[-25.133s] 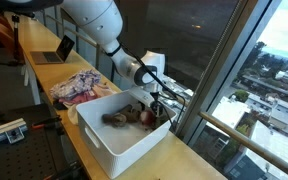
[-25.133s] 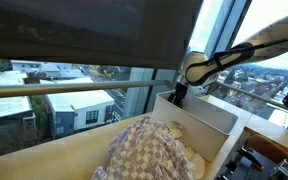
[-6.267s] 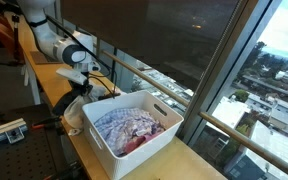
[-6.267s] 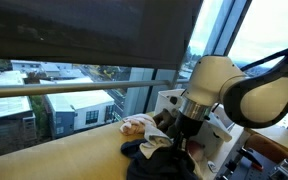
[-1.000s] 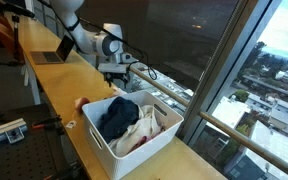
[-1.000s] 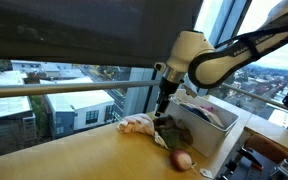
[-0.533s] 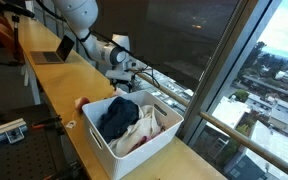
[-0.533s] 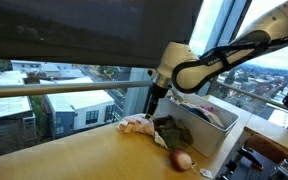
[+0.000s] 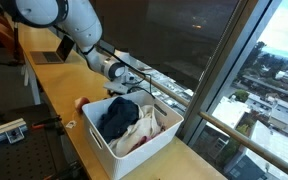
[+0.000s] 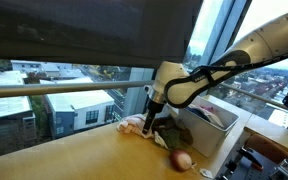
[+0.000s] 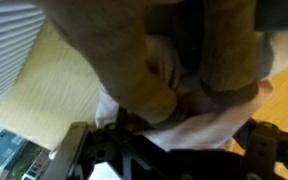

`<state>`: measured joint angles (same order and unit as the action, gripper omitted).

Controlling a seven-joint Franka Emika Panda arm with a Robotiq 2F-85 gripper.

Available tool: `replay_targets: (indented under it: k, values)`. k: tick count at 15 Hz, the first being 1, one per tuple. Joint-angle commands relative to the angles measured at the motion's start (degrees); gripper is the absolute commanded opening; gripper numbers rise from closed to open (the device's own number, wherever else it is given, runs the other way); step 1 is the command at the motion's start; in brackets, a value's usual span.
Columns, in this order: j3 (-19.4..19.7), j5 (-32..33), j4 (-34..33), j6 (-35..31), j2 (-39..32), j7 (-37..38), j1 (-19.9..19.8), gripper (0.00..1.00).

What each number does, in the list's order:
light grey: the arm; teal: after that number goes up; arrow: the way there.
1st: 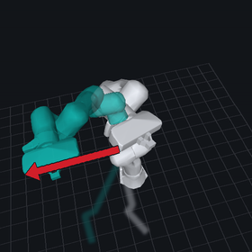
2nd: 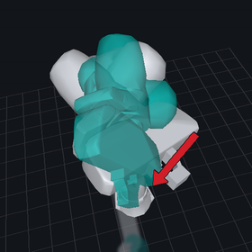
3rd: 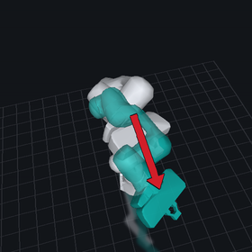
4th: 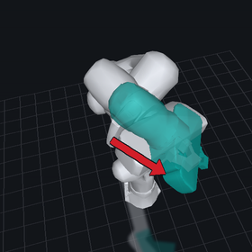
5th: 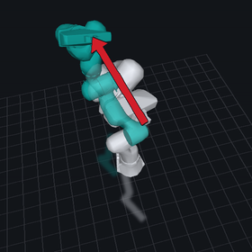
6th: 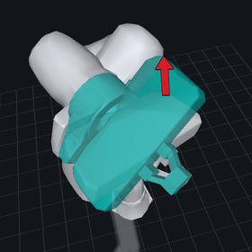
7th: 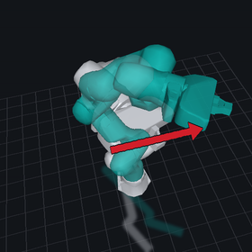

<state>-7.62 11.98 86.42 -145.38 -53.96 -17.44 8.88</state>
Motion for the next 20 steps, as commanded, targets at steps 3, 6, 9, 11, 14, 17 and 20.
replay_targets:
  k: [3, 6, 9, 11, 14, 17, 20]
  values:
    - [-3.0, -2.5, 2.2, -0.1, -0.6, -0.5, -0.7, 0.49]
    - [-3.7, -2.7, 7.5, -1.4, 3.1, 0.3, -0.4, 0.28]
    - [-4.6, -2.7, 14.2, -2.8, 8.8, 0.9, -0.6, 0.04]
    - [-5.2, -2.9, 18.8, -3.3, 13.8, 1.4, -0.8, 0.0]
    - [-5.9, -3.1, 24.4, -3.5, 21.9, 2.0, -0.9, 0.04]
    - [-6.0, -3.7, 28.2, -3.1, 30.3, 1.5, -1.3, 0.04]
    - [-5.4, -5.2, 31.2, -2.4, 38.8, 0.4, -2.7, 0.04]
